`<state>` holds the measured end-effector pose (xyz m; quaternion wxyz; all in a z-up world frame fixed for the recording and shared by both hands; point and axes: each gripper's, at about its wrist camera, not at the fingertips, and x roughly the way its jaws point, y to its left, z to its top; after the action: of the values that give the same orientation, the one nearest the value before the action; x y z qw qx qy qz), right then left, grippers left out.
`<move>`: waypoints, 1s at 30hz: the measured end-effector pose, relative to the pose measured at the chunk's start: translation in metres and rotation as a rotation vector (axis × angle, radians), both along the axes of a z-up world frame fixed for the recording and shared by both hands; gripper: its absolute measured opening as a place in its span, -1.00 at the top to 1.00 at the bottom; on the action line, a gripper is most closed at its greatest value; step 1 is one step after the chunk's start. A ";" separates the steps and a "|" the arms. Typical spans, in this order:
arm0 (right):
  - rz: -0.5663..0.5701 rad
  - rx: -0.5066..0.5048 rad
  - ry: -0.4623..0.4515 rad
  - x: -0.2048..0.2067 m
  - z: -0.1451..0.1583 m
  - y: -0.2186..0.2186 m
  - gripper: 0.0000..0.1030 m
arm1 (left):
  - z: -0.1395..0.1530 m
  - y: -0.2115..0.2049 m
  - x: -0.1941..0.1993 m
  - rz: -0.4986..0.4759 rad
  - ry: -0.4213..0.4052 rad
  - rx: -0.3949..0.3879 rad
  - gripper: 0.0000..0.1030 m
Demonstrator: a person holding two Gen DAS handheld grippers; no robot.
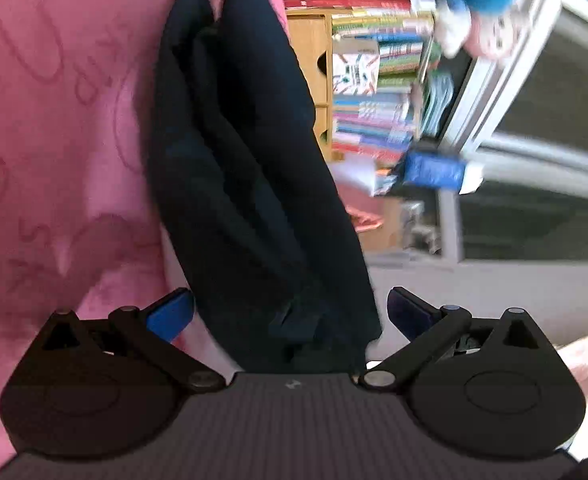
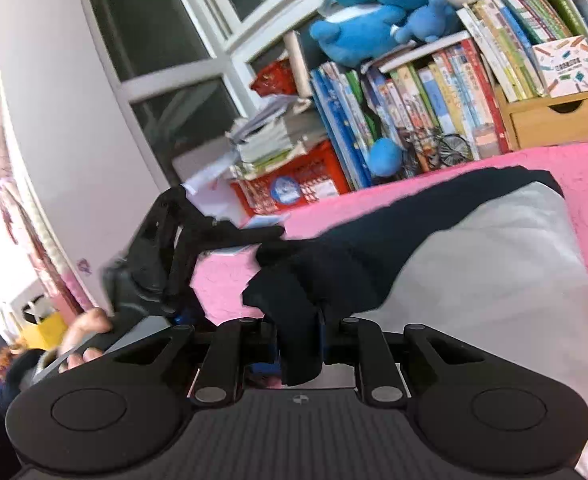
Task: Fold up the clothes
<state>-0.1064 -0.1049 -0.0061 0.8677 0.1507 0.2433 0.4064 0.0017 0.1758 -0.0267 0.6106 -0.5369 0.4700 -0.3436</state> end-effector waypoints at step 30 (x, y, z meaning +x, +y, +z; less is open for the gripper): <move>-0.179 -0.083 0.266 0.114 -0.016 -0.118 -0.58 | 0.029 -0.001 0.027 0.070 -0.246 0.530 0.38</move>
<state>0.0077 -0.2232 -0.0217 0.8661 0.1882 0.3582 0.2933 0.0285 0.1745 0.0022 0.7933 -0.3291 0.4470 -0.2500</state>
